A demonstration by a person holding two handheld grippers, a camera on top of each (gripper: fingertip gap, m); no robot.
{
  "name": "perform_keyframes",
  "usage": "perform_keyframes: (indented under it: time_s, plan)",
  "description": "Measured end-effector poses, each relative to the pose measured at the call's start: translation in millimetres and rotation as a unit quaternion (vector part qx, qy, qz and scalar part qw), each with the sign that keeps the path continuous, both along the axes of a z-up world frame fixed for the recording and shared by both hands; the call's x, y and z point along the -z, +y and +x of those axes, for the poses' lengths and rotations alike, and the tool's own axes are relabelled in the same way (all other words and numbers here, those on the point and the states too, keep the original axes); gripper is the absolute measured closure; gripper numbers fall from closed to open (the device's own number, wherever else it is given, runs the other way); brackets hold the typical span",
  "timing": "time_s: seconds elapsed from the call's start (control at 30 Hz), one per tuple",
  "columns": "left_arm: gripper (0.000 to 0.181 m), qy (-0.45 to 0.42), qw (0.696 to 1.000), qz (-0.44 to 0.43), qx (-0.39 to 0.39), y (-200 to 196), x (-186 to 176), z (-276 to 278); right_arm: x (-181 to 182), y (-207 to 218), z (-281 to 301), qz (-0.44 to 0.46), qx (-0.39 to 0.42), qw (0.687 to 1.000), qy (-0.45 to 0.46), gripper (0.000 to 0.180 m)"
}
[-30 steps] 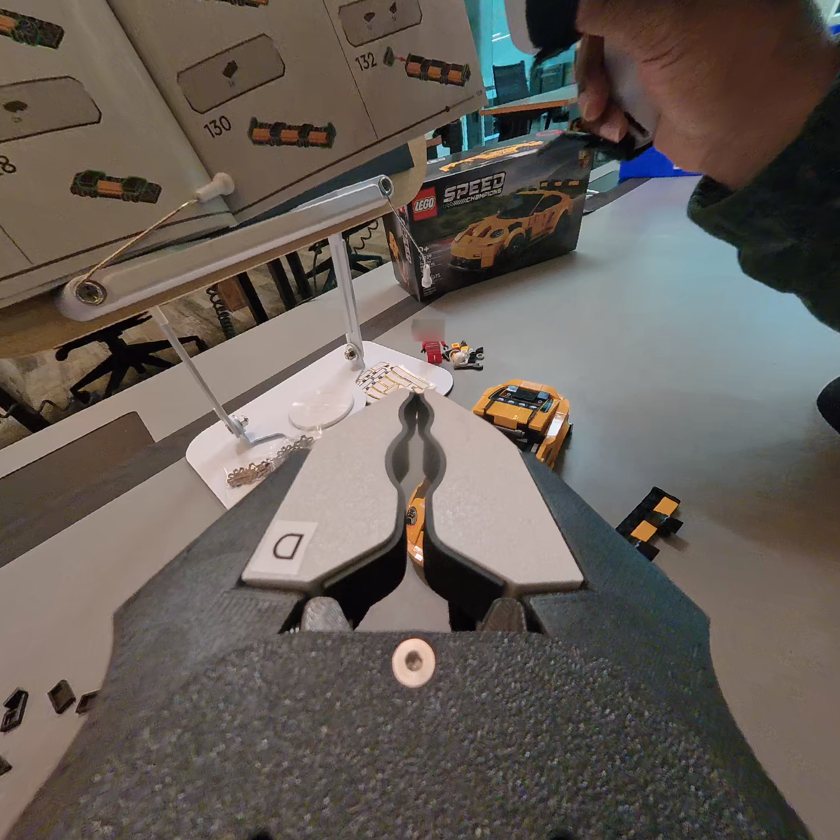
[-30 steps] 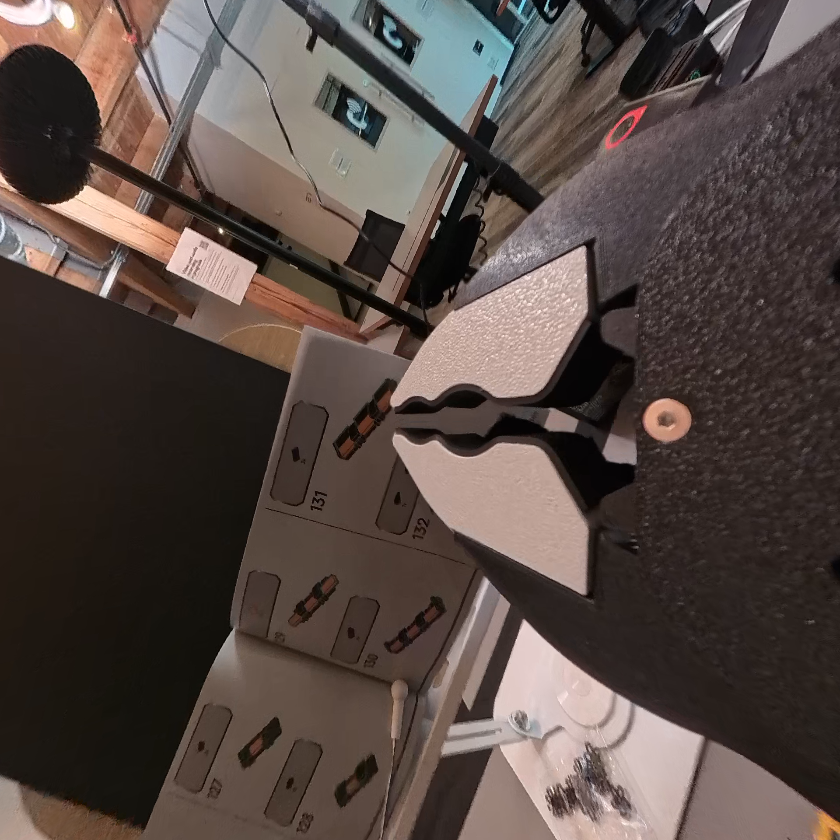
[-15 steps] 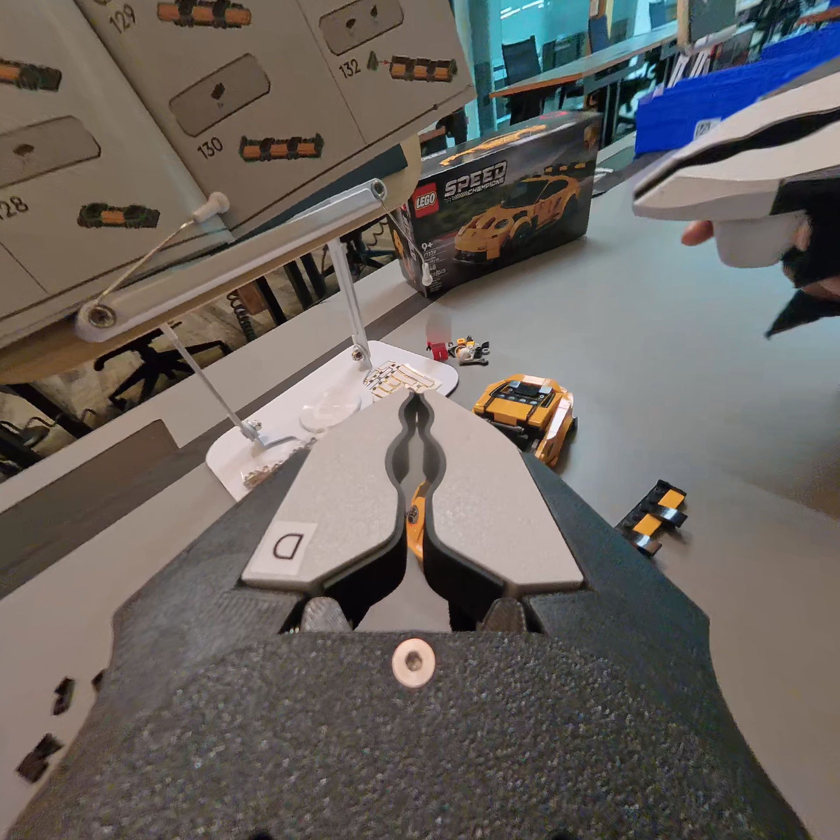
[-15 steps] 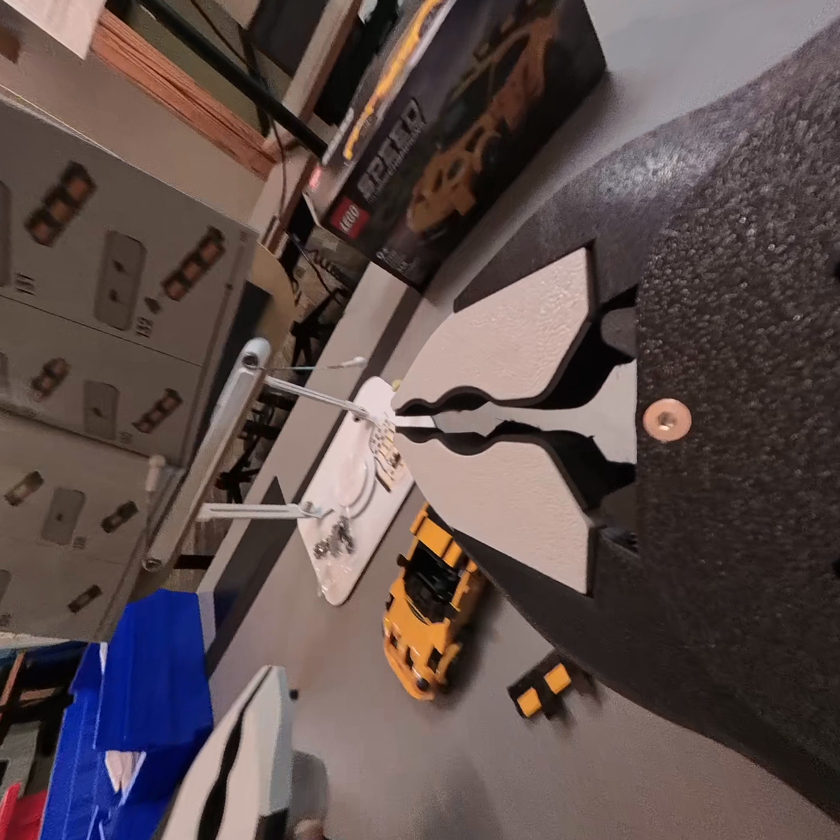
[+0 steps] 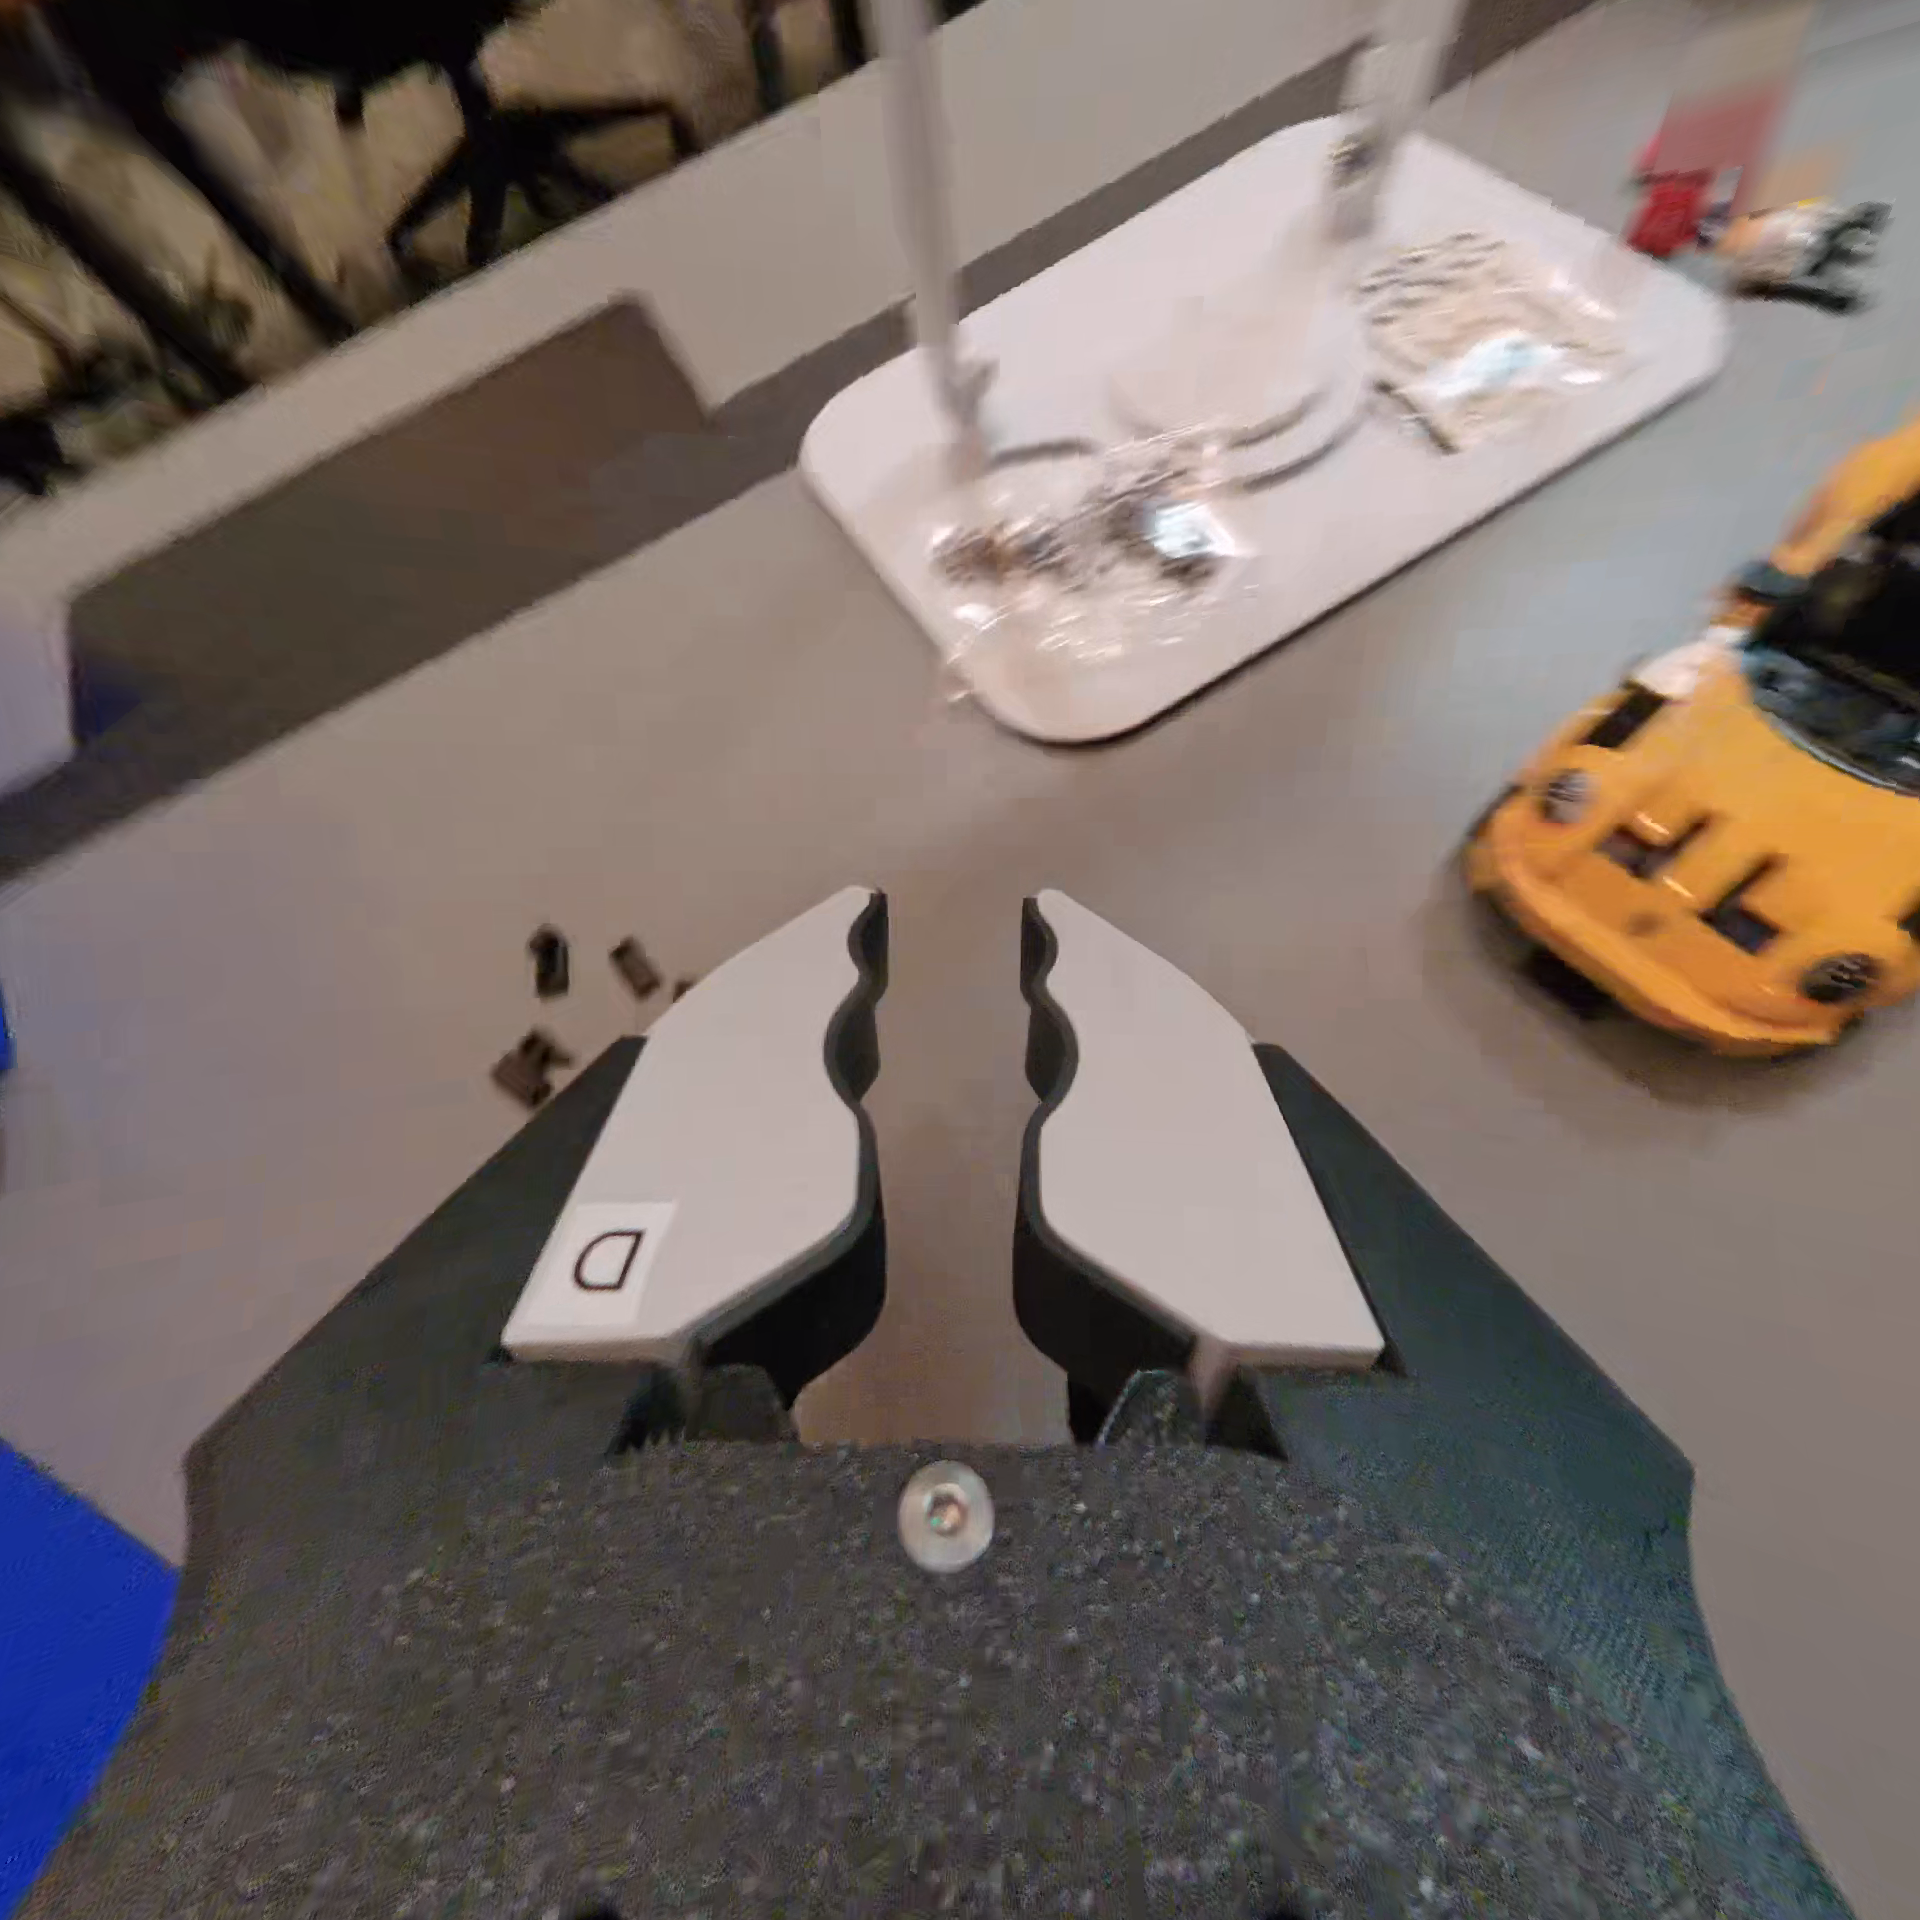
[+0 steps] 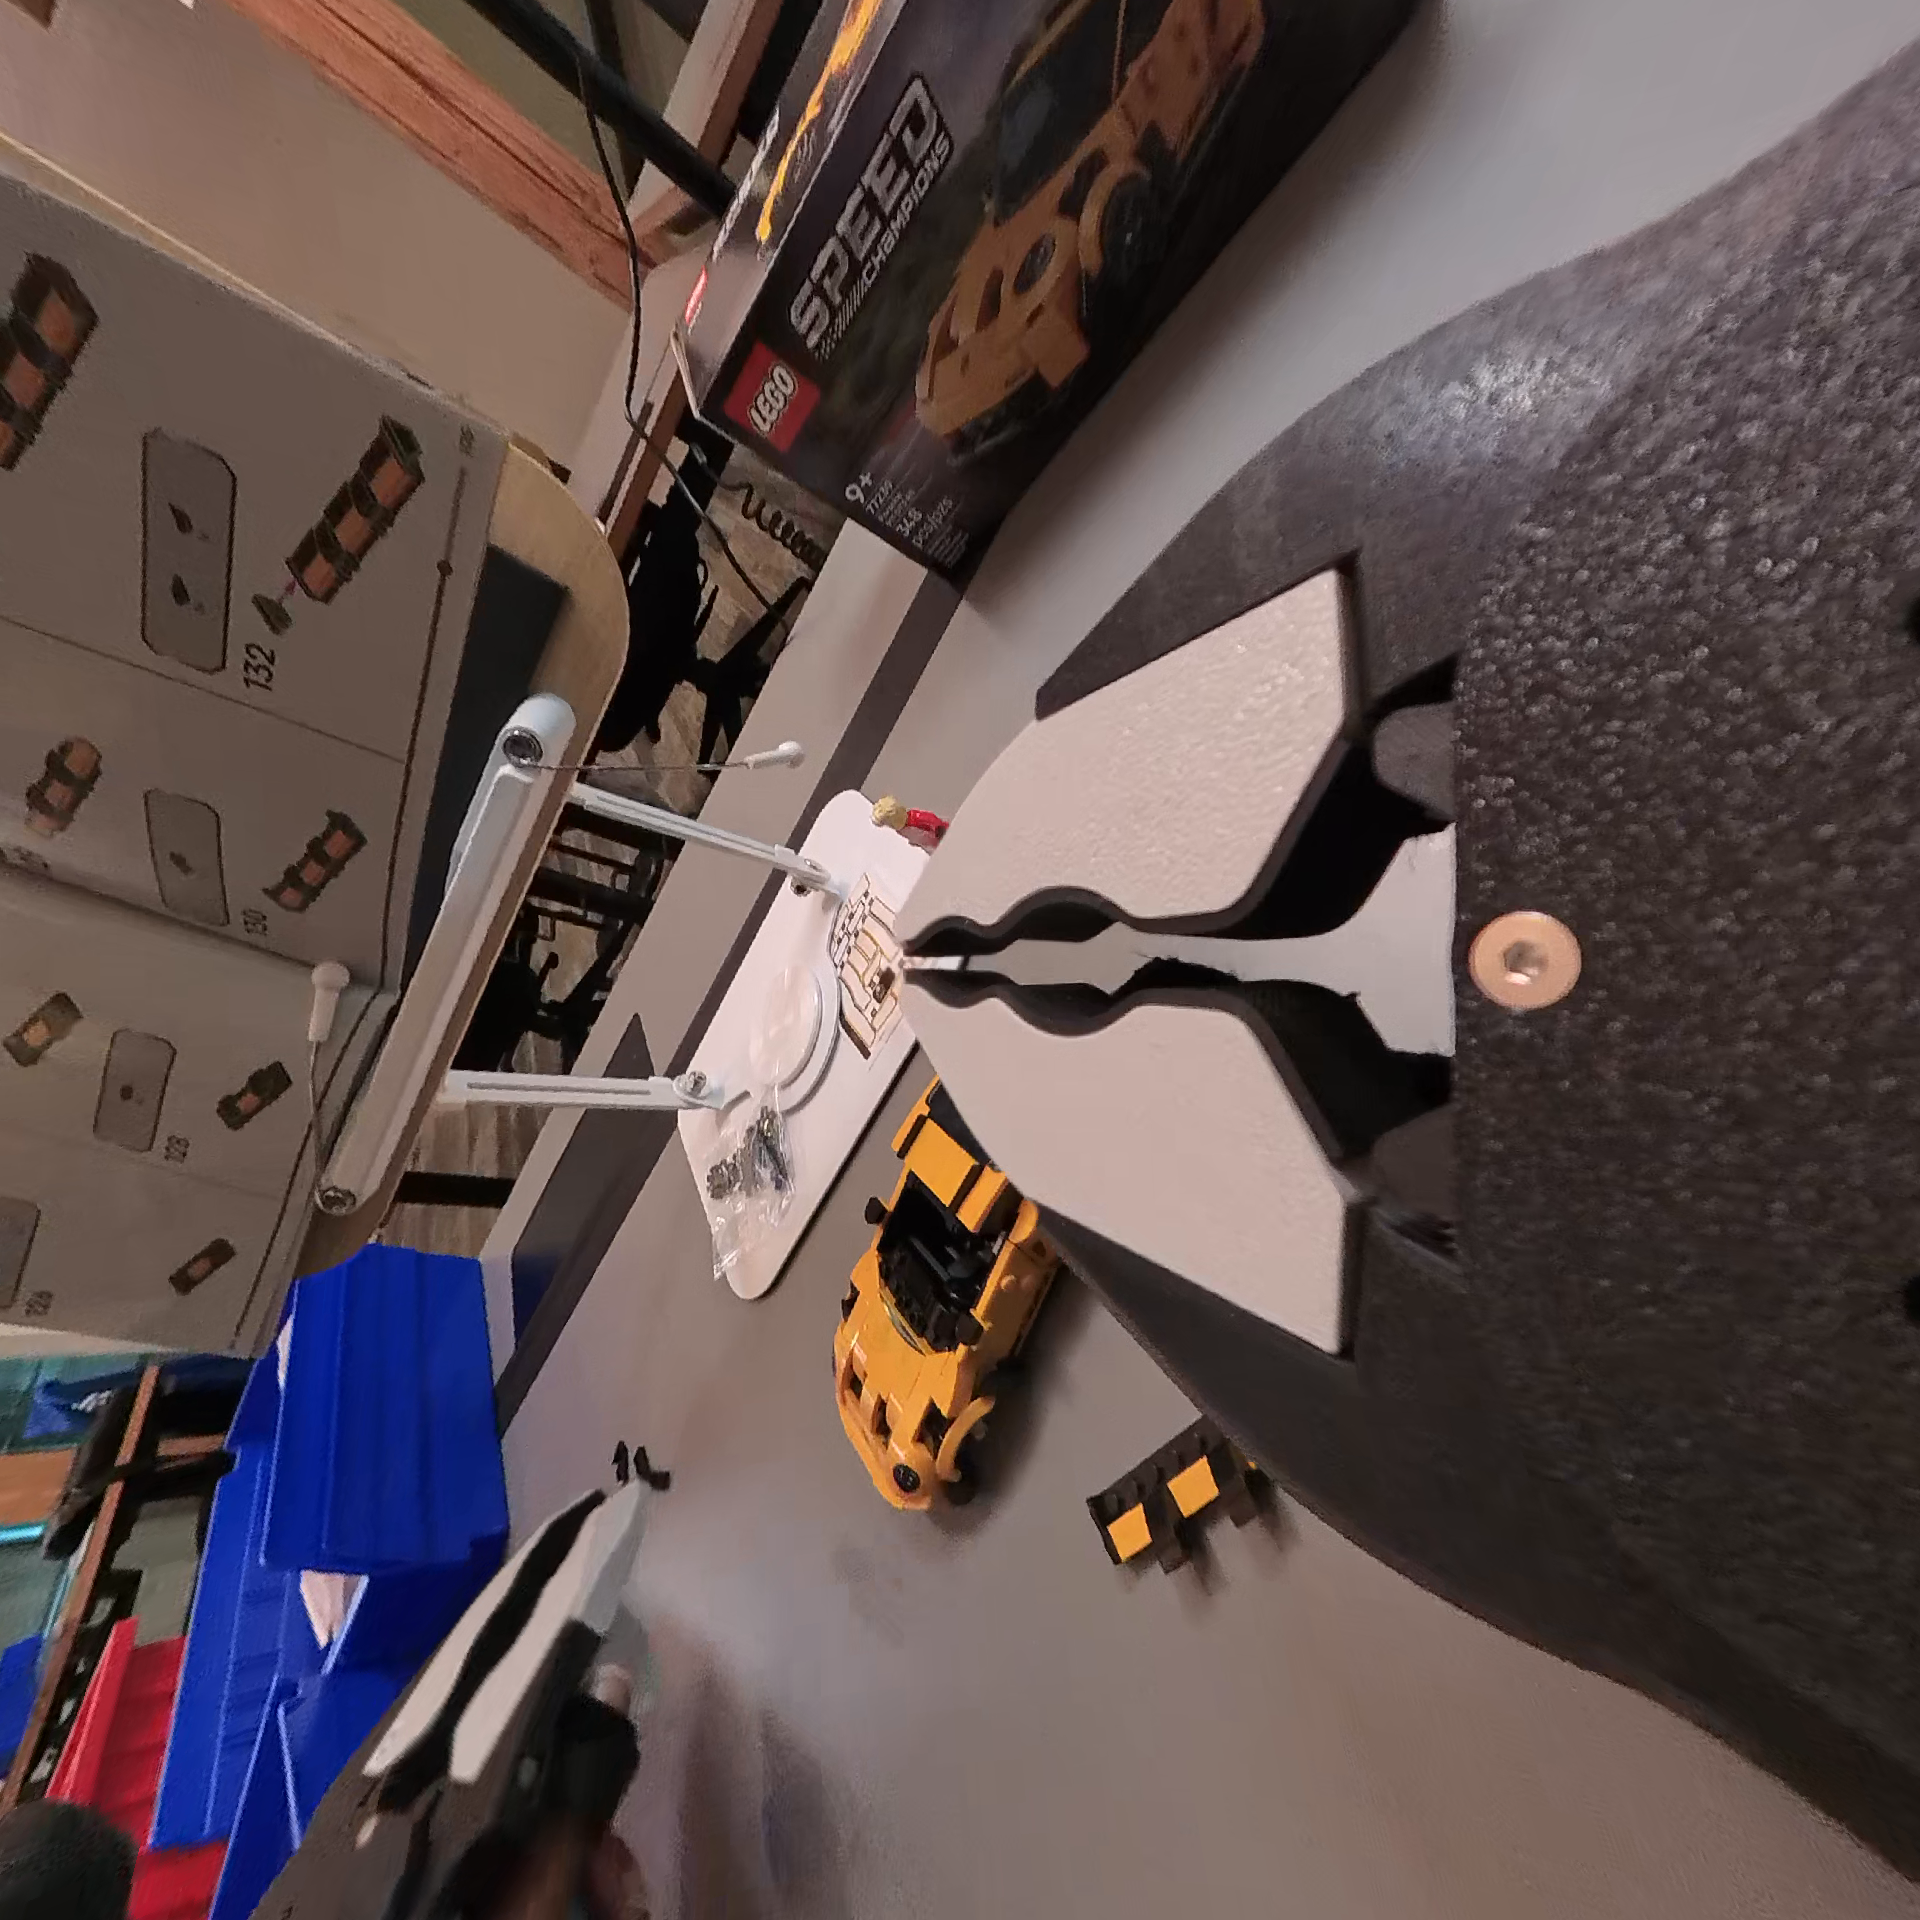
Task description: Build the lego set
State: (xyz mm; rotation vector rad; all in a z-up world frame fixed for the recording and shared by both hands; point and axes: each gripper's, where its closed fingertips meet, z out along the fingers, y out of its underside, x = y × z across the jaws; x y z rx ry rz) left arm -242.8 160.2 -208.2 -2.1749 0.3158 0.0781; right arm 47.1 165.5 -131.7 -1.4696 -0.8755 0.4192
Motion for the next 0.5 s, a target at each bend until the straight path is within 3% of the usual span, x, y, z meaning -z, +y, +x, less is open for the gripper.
perform_keyframes:
  time_s: [0.07,0.17,0.5]
  plan:
    - [0.153,-0.053,0.998,-0.014,-0.044,1.8,8.0,-21.0,-1.0,-0.5,1.4,-0.001,-0.004,1.0,0.003,0.178]
    - [0.147,-0.037,0.994,-0.047,-0.094,2.3,23.3,-50.0,-2.2,-0.3,5.0,-0.009,-0.009,1.0,0.009,0.178]
    - [0.148,-0.064,0.985,-0.098,-0.127,14.9,48.3,-69.0,-3.6,3.6,13.5,-0.034,-0.017,0.999,0.024,0.178]
